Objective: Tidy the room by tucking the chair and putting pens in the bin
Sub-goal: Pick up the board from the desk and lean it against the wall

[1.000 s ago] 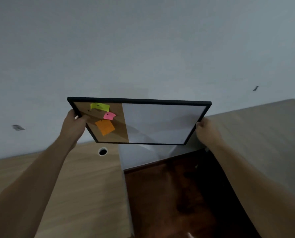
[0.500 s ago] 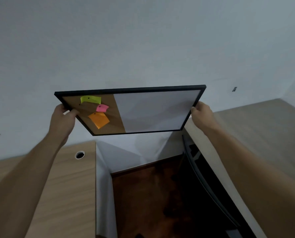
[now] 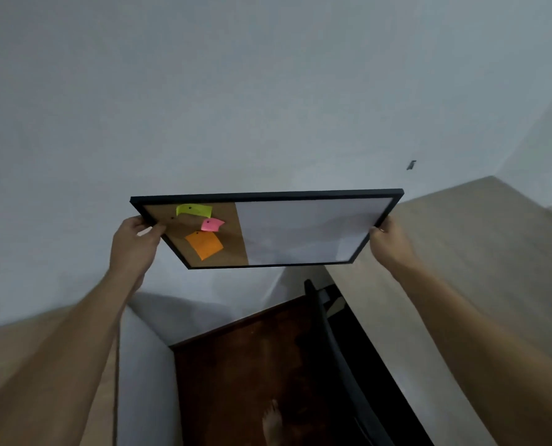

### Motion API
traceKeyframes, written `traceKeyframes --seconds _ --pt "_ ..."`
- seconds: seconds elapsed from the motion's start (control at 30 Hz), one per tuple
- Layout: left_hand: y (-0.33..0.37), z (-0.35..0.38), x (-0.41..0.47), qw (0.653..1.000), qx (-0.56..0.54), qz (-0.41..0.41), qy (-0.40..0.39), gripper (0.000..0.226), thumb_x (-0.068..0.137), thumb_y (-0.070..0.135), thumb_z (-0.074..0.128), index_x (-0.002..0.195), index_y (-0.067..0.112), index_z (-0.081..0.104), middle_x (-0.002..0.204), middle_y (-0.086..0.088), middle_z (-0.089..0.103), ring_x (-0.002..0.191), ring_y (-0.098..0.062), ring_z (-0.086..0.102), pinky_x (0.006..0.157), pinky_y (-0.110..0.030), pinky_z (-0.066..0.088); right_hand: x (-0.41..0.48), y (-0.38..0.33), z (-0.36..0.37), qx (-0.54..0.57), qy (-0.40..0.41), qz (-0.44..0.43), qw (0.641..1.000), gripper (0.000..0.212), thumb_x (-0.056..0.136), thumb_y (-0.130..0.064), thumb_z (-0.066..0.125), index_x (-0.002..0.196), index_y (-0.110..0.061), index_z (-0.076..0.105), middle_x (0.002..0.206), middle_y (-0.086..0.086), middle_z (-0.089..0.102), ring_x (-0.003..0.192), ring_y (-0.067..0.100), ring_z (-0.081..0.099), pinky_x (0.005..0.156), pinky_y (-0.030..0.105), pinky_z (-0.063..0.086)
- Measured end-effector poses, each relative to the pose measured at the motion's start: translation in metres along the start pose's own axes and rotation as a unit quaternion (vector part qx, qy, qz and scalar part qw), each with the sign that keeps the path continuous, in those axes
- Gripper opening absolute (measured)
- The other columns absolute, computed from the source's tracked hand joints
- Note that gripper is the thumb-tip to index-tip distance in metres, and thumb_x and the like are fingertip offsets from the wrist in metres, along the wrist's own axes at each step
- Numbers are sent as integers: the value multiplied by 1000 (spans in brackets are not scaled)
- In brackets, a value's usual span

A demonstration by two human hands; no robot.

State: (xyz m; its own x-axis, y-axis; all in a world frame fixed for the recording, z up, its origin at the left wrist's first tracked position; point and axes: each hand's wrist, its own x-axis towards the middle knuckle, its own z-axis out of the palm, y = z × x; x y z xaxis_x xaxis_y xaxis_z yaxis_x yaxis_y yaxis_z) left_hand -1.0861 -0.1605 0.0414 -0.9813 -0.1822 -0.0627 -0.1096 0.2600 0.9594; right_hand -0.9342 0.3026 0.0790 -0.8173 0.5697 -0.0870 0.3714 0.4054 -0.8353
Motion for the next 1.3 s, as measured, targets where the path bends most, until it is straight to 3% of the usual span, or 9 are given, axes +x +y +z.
traceKeyframes --seconds 0.2,0.33,0.43,0.6,0.77,0.9,1.03,1.13,1.3 --pt "-29 87 58 999 36 -18 -34 55 80 54 81 119 16 71 122 -3 76 117 -28 73 106 -55 58 78 26 -4 -17 24 55 998 48 100 -2 44 146 -10 53 142 15 61 132 39 55 94 39 41" --pt "-50 132 79 997 38 -45 -45 42 85 44 86 112 14 73 118 -6 77 114 -27 73 101 -51 59 130 45 5 13 29 66 997 49 93 6 45 140 -5 55 127 11 65 113 30 59 91 37 44" --pt "-59 154 84 996 19 -69 -49 28 91 29 86 110 12 74 114 -8 78 109 -26 74 92 -39 58 164 58 14 38 48 66 996 55 89 -5 57 144 -3 49 136 9 62 124 29 60 102 40 50" --pt "-67 172 84 995 -25 -98 -22 23 90 22 87 102 8 74 110 -12 80 106 -26 77 98 -38 60 214 69 37 53 42 82 994 88 78 -37 67 150 4 37 152 13 49 137 33 54 115 52 49" --pt "-75 181 85 994 -11 -109 11 21 88 26 88 91 12 73 103 -13 80 102 -28 78 92 -37 60 262 62 53 45 11 80 996 61 90 -12 72 145 0 49 138 6 59 124 24 60 104 38 50" --pt "-76 189 90 995 12 -94 36 23 88 29 87 80 20 68 98 -12 79 95 -26 76 73 -20 55 295 70 67 43 -25 114 992 83 81 -35 74 151 -9 38 152 8 47 133 33 57 107 44 51" --pt "-80 194 105 993 -2 -102 55 23 86 29 89 77 23 69 98 -12 79 103 -32 78 97 -46 63 304 67 84 30 -47 125 991 97 90 -40 71 163 -18 10 168 11 19 150 36 37 124 55 35" --pt "-81 195 113 992 7 -107 65 23 83 37 90 79 26 70 96 -9 79 100 -32 78 100 -55 62 297 60 93 40 -84 126 988 113 90 -46 70 167 -23 -11 176 7 8 159 33 25 128 55 28" --pt "-67 207 128 993 -10 -104 55 29 76 48 92 84 26 74 95 -4 81 96 -27 80 101 -53 62 258 58 125 8 -249 115 962 83 108 -35 53 170 -29 -2 175 1 23 159 28 28 127 46 27"
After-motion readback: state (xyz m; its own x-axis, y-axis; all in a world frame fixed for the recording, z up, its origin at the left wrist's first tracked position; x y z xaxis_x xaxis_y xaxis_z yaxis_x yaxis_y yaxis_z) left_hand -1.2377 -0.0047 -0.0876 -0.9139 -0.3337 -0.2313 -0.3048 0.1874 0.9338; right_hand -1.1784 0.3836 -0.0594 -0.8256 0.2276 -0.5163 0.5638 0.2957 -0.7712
